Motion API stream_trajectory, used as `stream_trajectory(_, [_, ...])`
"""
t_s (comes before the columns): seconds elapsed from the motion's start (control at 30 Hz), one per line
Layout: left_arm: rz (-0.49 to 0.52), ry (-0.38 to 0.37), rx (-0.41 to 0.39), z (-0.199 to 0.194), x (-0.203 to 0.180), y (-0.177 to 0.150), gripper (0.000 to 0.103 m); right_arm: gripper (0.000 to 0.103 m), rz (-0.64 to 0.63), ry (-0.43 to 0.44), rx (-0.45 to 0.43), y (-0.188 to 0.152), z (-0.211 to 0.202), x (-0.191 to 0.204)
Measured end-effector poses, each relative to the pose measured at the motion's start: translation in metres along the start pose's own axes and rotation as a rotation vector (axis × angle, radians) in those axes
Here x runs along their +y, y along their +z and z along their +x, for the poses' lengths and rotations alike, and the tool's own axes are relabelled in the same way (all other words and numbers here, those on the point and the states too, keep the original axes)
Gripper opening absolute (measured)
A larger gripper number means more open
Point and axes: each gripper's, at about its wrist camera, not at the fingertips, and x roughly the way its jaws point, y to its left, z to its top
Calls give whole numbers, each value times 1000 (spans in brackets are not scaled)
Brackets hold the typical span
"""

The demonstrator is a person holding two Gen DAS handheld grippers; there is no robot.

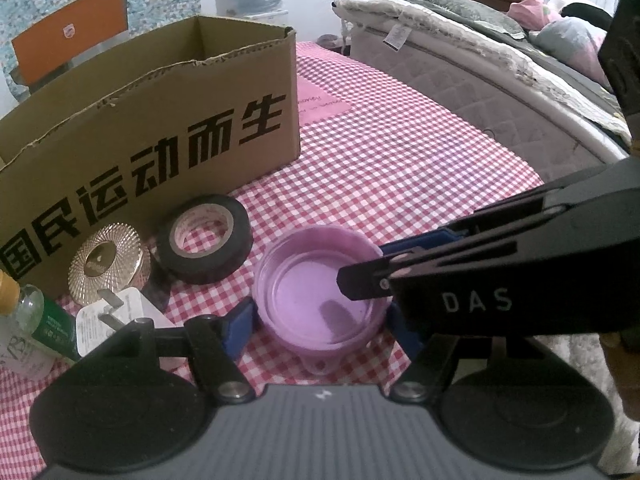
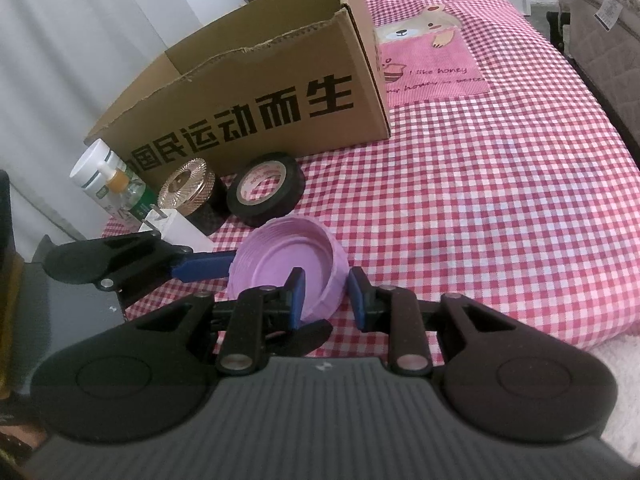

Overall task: Organize rigid objects
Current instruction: 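Lift the purple lid off the table with the right tool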

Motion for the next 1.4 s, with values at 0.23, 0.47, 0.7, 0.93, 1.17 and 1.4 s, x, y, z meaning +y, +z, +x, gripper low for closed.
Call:
stream_trajectory(0.23, [2,4,-6,-3,-1,1,72,24,-4,-4,-3,0,-2,2])
stream_trajectory(0.47, [-6,8,-17,-9,1,3,72,24,-15,-5,-11,3,-6,7])
stream_trajectory(0.7, [-9,15,-31,-16,1,3,72,24,-24,-7,-20,4,-10,11])
stream_trajectory(0.93, [-11,20,-45,-22,0,3,72,24,-34,-8,-32,4,-15,15])
stream_trajectory(1.17, [-15,23,-64,-29,0,4,72,24,-41,-11,-46,4,-21,19])
stream_trajectory(1.4, [-12,27,-80,-35,0,5,72,24,-39,-5,-59,5,-26,20])
